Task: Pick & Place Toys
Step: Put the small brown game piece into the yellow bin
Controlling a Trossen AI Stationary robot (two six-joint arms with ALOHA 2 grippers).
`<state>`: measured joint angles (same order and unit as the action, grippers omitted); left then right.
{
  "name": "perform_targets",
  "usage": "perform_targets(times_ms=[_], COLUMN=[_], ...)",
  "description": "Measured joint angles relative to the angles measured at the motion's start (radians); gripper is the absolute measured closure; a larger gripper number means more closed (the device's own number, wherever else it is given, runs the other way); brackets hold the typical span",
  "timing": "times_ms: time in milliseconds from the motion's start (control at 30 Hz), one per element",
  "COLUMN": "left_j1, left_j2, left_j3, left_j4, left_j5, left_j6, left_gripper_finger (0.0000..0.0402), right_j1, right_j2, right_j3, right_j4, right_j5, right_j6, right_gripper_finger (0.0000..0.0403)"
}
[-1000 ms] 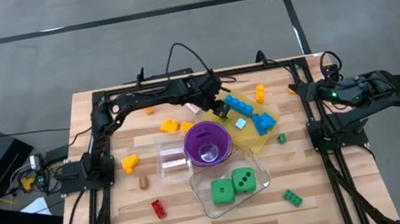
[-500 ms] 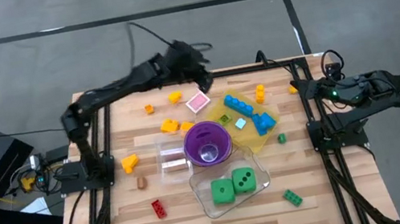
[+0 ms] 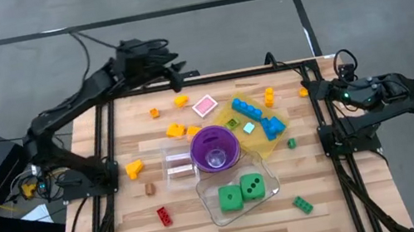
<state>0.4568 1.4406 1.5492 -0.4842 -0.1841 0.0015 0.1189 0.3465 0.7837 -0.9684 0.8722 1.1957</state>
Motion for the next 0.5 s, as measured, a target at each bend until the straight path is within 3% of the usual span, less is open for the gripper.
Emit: perform_targets(times_ms=[333, 500], left_j1=[-0.009, -0.039], left_j2=[-0.146, -0.192], left_j3=[-0.156, -0.174], left_j4=[0.042, -0.076], left_j5=[-0.036, 0.034], left_j6=[-0.005, -0.006], left_gripper_finger=[0.023, 0.0215], right_j1=[-0.004, -0.004], right_j2=[0.0, 0.0], right_j3=[0.0, 0.0], right_j4=[0.005, 0.005], right_j5=[-0.003, -0.011], right_j6=[-0.002, -0.002], right_gripper_finger=[0.0023, 0.0023])
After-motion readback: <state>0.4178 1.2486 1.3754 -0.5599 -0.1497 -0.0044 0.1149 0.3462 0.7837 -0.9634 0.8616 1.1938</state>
